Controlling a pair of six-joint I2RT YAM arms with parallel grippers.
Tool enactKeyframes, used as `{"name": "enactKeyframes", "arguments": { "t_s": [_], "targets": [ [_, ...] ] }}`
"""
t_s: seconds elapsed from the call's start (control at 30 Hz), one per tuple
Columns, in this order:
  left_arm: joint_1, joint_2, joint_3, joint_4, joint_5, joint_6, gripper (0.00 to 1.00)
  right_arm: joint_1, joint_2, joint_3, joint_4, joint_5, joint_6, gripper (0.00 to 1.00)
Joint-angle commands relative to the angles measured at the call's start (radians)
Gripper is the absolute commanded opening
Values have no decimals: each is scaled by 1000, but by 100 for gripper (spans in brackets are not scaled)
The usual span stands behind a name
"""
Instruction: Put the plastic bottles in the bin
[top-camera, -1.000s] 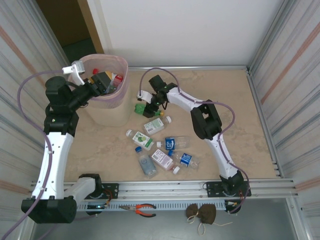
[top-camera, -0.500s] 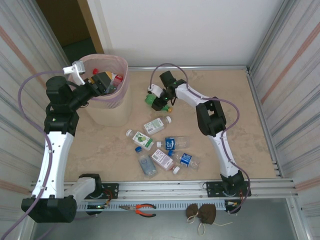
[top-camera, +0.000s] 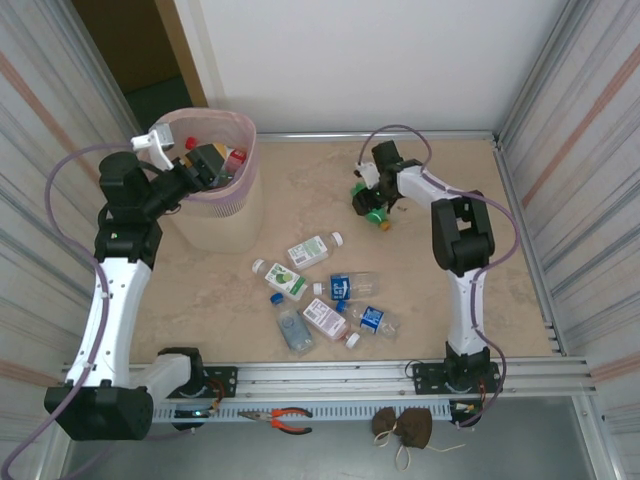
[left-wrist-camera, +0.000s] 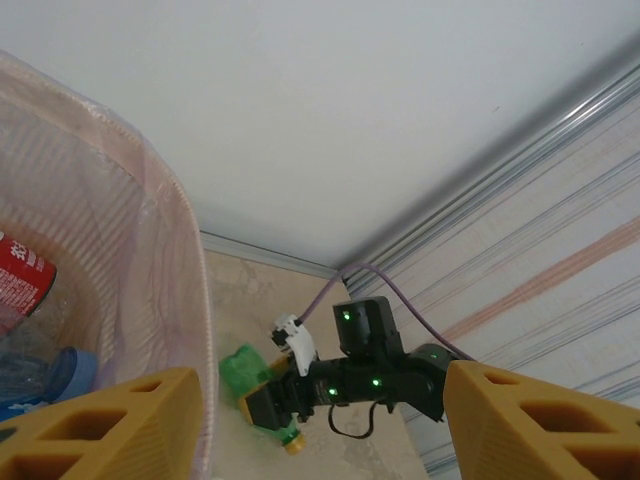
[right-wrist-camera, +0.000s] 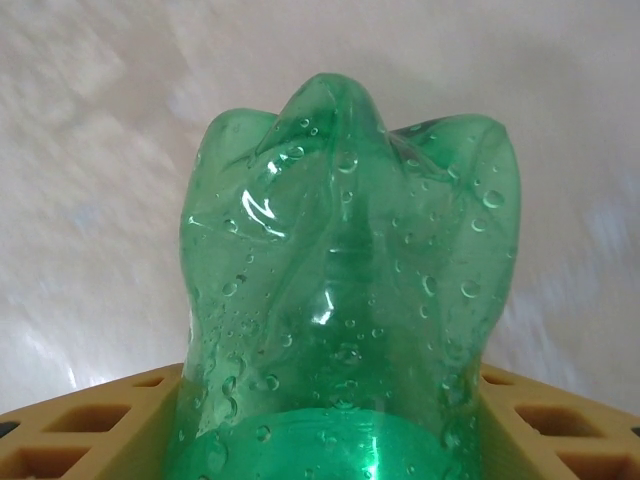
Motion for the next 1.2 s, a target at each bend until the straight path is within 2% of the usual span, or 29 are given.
{"name": "enactKeyframes", "arguments": {
  "t_s": [0.0,0.13,0.33,0.47,0.97,1.17],
  "targets": [
    [10,11,-22,67,26,-31,65,-3,-72,-94,-28,65,177,61],
    [10,24,-39,92,35,-56,65,14,-104,-153,-42,118,253,61],
    [9,25,-57,110,35,-66,65,39,-126,-218,-30,147,272,73],
    [8,24,-59,106,34,-67,65,57,-146,-244,-28,176,262,76],
    [8,17,-68,116,39,-84,65,84,-209,-326,-22,188,262,69],
    [-11,16,-61,113,25,-65,63,92,-250,-344,-11,195,265,61]
  ]
}}
